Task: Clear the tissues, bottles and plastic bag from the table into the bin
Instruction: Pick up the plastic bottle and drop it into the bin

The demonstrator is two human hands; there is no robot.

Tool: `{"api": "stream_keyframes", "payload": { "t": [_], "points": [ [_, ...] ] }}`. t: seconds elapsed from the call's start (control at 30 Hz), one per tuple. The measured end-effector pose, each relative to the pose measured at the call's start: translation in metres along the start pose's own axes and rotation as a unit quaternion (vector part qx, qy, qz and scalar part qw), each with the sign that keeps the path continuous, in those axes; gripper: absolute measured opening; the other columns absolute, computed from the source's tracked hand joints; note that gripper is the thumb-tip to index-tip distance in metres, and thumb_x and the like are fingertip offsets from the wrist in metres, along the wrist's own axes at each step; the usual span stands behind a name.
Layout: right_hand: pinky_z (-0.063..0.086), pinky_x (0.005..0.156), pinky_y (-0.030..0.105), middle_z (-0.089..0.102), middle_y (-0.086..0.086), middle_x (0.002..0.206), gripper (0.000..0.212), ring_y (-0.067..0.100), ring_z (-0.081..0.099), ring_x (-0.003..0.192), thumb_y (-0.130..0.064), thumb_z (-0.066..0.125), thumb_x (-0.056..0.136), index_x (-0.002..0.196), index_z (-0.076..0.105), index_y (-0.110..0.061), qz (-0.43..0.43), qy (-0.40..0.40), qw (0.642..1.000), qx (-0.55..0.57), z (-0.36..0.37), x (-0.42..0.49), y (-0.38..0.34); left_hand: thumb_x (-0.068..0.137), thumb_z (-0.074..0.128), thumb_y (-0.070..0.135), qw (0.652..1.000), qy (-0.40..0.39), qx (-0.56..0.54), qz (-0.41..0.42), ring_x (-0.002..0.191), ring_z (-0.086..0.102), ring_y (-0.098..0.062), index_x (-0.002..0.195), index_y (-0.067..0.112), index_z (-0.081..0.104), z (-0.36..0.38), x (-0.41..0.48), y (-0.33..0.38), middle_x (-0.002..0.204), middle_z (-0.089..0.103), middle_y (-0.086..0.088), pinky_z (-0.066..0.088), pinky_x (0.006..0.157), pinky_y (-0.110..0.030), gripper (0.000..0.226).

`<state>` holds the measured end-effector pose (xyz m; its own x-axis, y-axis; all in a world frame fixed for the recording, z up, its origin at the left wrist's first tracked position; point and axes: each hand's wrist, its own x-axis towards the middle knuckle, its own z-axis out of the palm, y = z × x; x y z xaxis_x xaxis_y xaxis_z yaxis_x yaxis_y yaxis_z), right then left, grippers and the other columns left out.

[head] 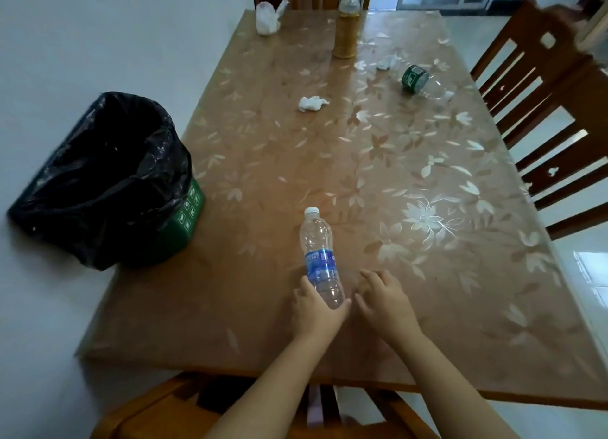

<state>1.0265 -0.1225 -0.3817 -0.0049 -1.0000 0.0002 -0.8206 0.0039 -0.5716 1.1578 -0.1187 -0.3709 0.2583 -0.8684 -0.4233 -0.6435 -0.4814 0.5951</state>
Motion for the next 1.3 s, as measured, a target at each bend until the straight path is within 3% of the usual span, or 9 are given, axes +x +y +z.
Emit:
{"api": "stream_keyframes", "payload": {
  "t": [0.17, 0.37, 0.6, 0.67, 0.83, 1.0, 1.1, 1.23, 1.3],
  "points": [
    [0.047, 0.084, 0.042, 0.059, 0.019, 0.114, 0.044, 0.035, 0.051, 0.108, -0.018, 0.07, 0.075, 0.115, 0.058, -0.006, -0.018, -0.008, 1.0, -0.018, 0.014, -0.004, 0.009, 0.06, 0.078, 0.034, 0.995, 0.038, -0.091, -0.017, 0.099, 0.054, -0.027, 0.116, 0.01, 0.042, 0.003, -0.002, -0.007, 0.109, 0.05, -0.01, 0.047, 0.083, -0.036, 0.071],
    [0.043, 0.092, 0.046, 0.055, 0.021, 0.123, 0.054, 0.038, 0.047, 0.115, -0.024, 0.073, 0.071, 0.119, 0.055, -0.009, -0.055, -0.052, 0.996, -0.039, 0.03, 0.003, -0.009, 0.063, 0.079, 0.021, 0.984, 0.07, -0.16, 0.036, 0.088, 0.058, -0.013, 0.117, 0.017, 0.043, -0.045, 0.0, -0.021, 0.113, 0.051, -0.006, 0.045, 0.067, -0.018, 0.065],
    [0.038, 0.098, 0.048, 0.047, 0.015, 0.135, 0.059, 0.037, 0.037, 0.125, -0.032, 0.068, 0.074, 0.128, 0.048, -0.017, -0.116, -0.114, 0.986, -0.043, 0.066, 0.027, -0.068, 0.066, 0.077, 0.031, 0.97, 0.188, -0.122, 0.096, 0.089, 0.05, -0.002, 0.13, 0.02, 0.036, -0.134, -0.014, -0.033, 0.112, 0.044, 0.007, 0.042, 0.065, -0.01, 0.076],
    [0.033, 0.103, 0.046, 0.039, 0.011, 0.142, 0.064, 0.034, 0.03, 0.13, -0.037, 0.065, 0.076, 0.133, 0.041, -0.021, -0.133, -0.139, 0.979, -0.063, 0.078, 0.032, -0.086, 0.066, 0.077, 0.032, 0.962, 0.219, -0.129, 0.099, 0.097, 0.052, -0.007, 0.131, 0.019, 0.035, -0.157, -0.018, -0.037, 0.116, 0.046, 0.005, 0.049, 0.075, -0.019, 0.079],
    [0.017, 0.109, 0.049, 0.022, 0.005, 0.151, 0.069, 0.03, 0.012, 0.138, -0.042, 0.059, 0.08, 0.14, 0.026, -0.028, -0.142, -0.168, 0.973, -0.076, 0.105, 0.042, -0.119, 0.064, 0.078, 0.032, 0.941, 0.289, -0.127, 0.119, 0.095, 0.054, -0.004, 0.125, 0.021, 0.038, -0.203, -0.023, -0.047, 0.113, 0.05, 0.006, 0.044, 0.069, -0.009, 0.073],
    [0.029, 0.103, 0.045, 0.029, 0.001, 0.145, 0.063, 0.027, 0.019, 0.133, -0.047, 0.055, 0.08, 0.136, 0.032, -0.029, -0.143, -0.213, 0.957, -0.138, 0.121, 0.046, -0.129, 0.064, 0.078, 0.03, 0.925, 0.337, -0.111, 0.136, 0.091, 0.051, -0.003, 0.122, 0.017, 0.044, -0.231, -0.024, -0.051, 0.11, 0.051, 0.006, 0.036, 0.067, 0.004, 0.068],
    [0.034, 0.099, 0.045, 0.031, 0.0, 0.142, 0.056, 0.026, 0.021, 0.131, -0.05, 0.055, 0.079, 0.129, 0.039, -0.031, -0.14, -0.207, 0.954, -0.164, 0.122, 0.047, -0.131, 0.064, 0.079, 0.031, 0.914, 0.359, -0.105, 0.159, 0.095, 0.052, -0.005, 0.122, 0.014, 0.046, -0.244, -0.025, -0.052, 0.11, 0.051, 0.005, 0.039, 0.071, 0.002, 0.069],
    [0.036, 0.097, 0.044, 0.033, -0.002, 0.139, 0.054, 0.025, 0.024, 0.128, -0.054, 0.053, 0.079, 0.127, 0.04, -0.034, -0.145, -0.199, 0.954, -0.173, 0.12, 0.049, -0.131, 0.062, 0.067, 0.05, 0.905, 0.368, -0.115, 0.181, 0.102, 0.055, -0.009, 0.124, 0.021, 0.044, -0.258, -0.022, -0.055, 0.114, 0.052, 0.006, 0.052, 0.077, -0.022, 0.072],
    [0.035, 0.098, 0.045, 0.032, -0.003, 0.139, 0.055, 0.024, 0.024, 0.129, -0.055, 0.053, 0.079, 0.128, 0.039, -0.035, -0.145, -0.201, 0.953, -0.176, 0.121, 0.049, -0.131, 0.063, 0.065, 0.051, 0.899, 0.374, -0.132, 0.189, 0.102, 0.056, -0.007, 0.124, 0.022, 0.044, -0.262, -0.022, -0.053, 0.112, 0.052, 0.009, 0.052, 0.074, -0.016, 0.071]
  ]
}}
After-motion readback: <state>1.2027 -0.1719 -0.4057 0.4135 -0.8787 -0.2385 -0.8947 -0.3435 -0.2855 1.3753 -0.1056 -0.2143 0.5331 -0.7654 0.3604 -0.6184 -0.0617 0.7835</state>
